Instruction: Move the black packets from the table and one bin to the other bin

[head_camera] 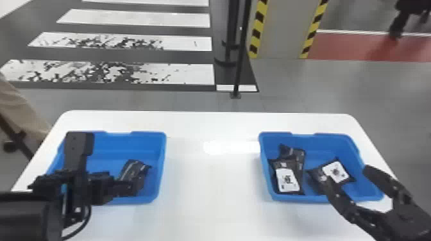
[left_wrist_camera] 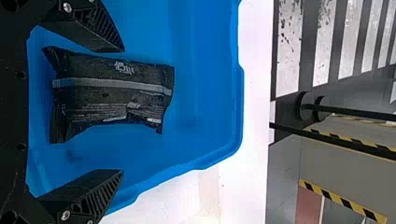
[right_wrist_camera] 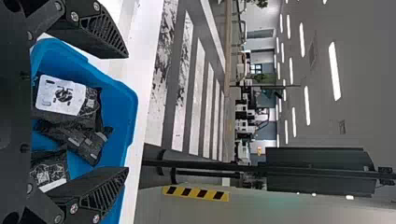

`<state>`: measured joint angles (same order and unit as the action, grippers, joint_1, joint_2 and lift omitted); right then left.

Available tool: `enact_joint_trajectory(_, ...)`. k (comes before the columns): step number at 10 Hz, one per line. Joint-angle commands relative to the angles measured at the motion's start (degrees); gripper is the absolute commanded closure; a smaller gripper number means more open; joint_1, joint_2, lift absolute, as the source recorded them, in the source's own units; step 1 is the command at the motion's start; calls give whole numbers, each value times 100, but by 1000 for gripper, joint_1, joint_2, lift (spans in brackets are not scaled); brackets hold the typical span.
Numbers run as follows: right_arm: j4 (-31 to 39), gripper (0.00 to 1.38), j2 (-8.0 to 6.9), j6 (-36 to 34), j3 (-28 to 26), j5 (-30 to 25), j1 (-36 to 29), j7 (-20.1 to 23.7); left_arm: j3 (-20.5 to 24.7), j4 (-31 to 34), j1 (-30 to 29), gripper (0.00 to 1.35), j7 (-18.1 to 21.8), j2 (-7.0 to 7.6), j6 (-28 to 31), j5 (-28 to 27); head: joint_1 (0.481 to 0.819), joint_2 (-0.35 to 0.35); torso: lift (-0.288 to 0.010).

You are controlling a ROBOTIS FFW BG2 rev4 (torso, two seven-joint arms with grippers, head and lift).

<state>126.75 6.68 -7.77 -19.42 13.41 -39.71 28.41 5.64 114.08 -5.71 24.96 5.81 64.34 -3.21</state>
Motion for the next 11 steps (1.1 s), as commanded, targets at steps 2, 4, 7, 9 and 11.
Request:
enact_joint_trajectory(2, -68, 174, 0, -39, 0, 19, 48, 33, -130, -81, 135, 110, 0, 8, 358, -56, 695, -68, -110)
enact_joint_trajectory(4, -110, 174, 0, -39, 11, 30, 76, 69, -153, -193, 191, 167, 0, 8, 372, -182, 695, -72, -110)
enact_joint_trajectory(7, -195, 174, 35, -39, 103, 87, 146, 86, -256, -376, 332, 298, 0, 26, 484, -364, 695, -65, -110)
enact_joint_trajectory(9, -265, 174, 62, -39, 171, 133, 188, 86, -358, -545, 444, 541, 0, 43, 513, -467, 695, -54, -110)
enact_joint_trajectory(11, -307, 174, 70, -39, 194, 145, 202, 95, -381, -559, 459, 941, 0, 43, 667, -547, 695, -47, -110)
